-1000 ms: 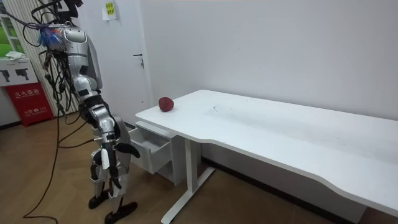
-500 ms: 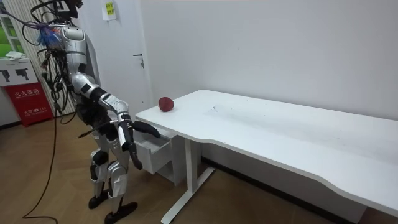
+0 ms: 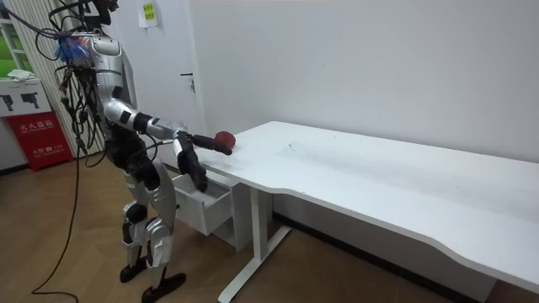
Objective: Put apple and close drawer
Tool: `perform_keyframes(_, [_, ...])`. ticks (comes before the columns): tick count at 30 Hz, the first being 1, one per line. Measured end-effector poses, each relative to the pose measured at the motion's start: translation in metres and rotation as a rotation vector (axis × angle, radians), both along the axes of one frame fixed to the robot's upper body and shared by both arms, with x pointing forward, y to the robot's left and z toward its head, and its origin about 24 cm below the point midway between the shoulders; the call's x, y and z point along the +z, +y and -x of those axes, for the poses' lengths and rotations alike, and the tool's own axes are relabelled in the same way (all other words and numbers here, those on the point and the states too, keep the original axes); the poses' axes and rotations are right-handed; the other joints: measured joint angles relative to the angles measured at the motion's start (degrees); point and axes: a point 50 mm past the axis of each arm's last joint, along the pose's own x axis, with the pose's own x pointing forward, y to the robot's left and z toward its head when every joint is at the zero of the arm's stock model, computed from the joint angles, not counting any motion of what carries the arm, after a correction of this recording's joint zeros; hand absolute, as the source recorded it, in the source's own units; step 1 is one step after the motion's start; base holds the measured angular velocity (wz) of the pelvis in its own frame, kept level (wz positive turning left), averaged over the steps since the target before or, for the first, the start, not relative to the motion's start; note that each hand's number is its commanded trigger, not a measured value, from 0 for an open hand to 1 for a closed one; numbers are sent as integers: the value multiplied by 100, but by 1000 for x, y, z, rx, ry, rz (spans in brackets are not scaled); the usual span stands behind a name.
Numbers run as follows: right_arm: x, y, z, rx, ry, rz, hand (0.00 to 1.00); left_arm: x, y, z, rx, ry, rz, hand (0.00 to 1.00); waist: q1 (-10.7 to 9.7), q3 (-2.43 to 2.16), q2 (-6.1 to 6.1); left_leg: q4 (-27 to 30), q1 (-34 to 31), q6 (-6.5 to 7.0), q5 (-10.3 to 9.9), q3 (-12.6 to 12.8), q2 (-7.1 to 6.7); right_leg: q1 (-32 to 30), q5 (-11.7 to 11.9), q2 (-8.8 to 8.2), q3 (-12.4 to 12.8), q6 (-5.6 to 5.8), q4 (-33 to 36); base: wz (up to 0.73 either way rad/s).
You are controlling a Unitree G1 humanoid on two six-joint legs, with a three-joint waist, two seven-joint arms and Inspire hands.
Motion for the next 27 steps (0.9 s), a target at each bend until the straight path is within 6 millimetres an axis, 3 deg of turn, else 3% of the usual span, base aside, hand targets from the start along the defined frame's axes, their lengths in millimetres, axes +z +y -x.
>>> perform_keyframes(7, [42,12,-24,166,58,340,0,-2,-2,-2,-28,17,11,0,97,-12,17,4,-71,1,1,-4,1,-79,9,2,5,-2,-11,0])
perform_keyframes(12, [57,33,-42,329,38,473,0,-4,-8,-1,-75,33,27,0,156,-27,40,-3,-59,1,1,-11,12,-61,21,14,2,-12,-4,0])
perform_keyframes(19, [51,56,-61,606,43,464,0,-5,-12,-11,-120,10,37,0,152,-18,19,-42,48,1,1,-16,22,36,26,23,-25,-15,-22,0])
perform_keyframes(27, [31,73,-61,882,147,430,0,-5,-12,-13,-127,12,48,0,151,2,-7,-82,118,1,1,-16,25,87,28,32,-3,-18,-23,-2])
